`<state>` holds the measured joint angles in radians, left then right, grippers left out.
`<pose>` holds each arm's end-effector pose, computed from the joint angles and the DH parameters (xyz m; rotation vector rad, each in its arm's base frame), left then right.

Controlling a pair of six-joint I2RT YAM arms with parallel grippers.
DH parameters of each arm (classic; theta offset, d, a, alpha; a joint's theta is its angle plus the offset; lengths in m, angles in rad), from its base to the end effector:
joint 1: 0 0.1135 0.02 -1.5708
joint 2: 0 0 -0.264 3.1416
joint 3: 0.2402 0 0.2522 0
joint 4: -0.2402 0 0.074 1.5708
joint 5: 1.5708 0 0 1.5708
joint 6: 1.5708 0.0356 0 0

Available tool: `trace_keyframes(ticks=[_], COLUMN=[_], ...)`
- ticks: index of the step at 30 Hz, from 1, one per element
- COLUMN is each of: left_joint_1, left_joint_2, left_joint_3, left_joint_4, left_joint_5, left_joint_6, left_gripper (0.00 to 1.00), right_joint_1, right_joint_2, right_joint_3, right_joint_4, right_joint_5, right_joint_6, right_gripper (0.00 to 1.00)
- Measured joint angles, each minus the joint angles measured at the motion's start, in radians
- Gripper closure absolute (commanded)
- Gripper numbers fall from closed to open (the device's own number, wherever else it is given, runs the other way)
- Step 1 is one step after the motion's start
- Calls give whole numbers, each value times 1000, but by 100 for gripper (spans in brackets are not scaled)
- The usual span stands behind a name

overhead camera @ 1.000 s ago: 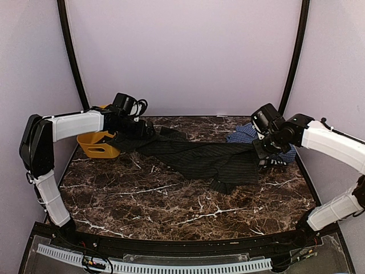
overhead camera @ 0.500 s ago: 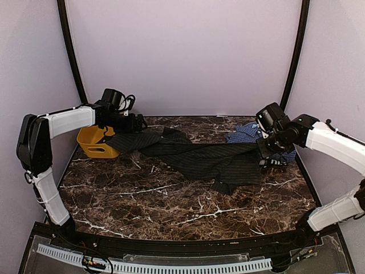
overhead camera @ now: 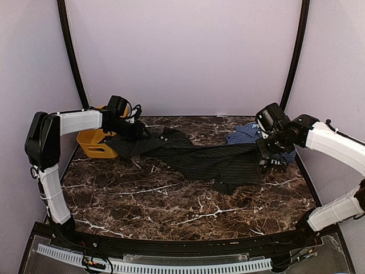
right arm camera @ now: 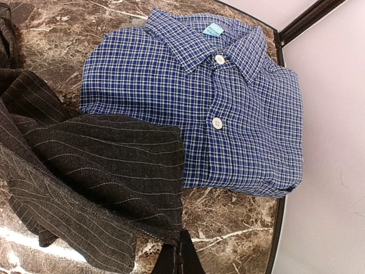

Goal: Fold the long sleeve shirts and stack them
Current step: Pick up the crumpled shirt from the center of the board, then flatten out the crumpled shirt at the center of the board.

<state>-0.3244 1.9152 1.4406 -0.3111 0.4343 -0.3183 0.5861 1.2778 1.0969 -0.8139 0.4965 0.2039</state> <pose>0.4024 -0.1511 0.2282 0.2271 2.4044 -0.8180 0.2200 0.1257 0.2929 -0.2805 2.4040 -0.2895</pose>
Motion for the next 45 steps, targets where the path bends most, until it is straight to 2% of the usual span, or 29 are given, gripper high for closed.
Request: trace_keyframes(ticks=[1,3,4,10,15,21,26,30,38,45], left_joint_1=[0,1,1,1,1,1,-1,-1,-1,-1], left_joint_2=[0,0,-1,-94,-310,-554,-615,-636,-747,-868], left_joint_3=[-2,-6,-13,-110,-159,-158,-121,-72,-11,160], left_joint_4=[0,6,13,69,171,330,339,305,235,94], left_joint_5=[11,48,72,193,247,271,261,220,135,68], left_joint_6=[-8,-14,-14,-63,-164,-316,-366,-365,-340,-282], left_gripper=[87,98,99,100,100,100,100,100,100,100], right_joint_1=[0,-1,-2,-20,-64,-98,-98,-98,-98,-98], right_joint_2=[0,0,0,0,-1,-60,-97,-98,-126,-146], right_joint_3=[0,0,0,0,23,145,284,370,542,769], right_joint_4=[0,0,-1,-2,-11,-10,3,6,-11,-124], right_joint_5=[0,1,1,7,30,42,4,-75,-368,-605], right_joint_6=[0,0,0,0,6,-10,-49,-86,-121,-111], right_gripper=[100,100,100,100,100,100,100,100,100,100])
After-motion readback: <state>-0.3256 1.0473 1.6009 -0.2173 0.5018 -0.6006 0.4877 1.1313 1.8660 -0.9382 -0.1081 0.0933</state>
